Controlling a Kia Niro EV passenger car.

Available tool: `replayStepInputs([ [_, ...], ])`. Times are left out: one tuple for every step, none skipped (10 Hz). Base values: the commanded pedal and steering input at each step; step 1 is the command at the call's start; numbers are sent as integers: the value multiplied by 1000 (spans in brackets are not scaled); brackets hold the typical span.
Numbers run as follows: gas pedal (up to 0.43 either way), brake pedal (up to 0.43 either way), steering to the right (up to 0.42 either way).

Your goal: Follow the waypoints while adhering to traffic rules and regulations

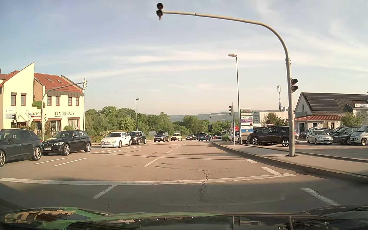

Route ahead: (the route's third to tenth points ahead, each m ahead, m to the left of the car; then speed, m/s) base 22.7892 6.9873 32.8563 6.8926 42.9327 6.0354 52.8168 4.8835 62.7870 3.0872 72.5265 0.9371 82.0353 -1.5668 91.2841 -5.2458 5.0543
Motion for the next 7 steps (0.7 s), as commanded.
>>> replayStepInputs([
  [0, 0, -29],
  [0, 0, -29],
  [20, 0, -29],
  [39, 0, -29],
  [39, 0, -29],
  [0, 0, -29],
  [8, 0, -28],
])
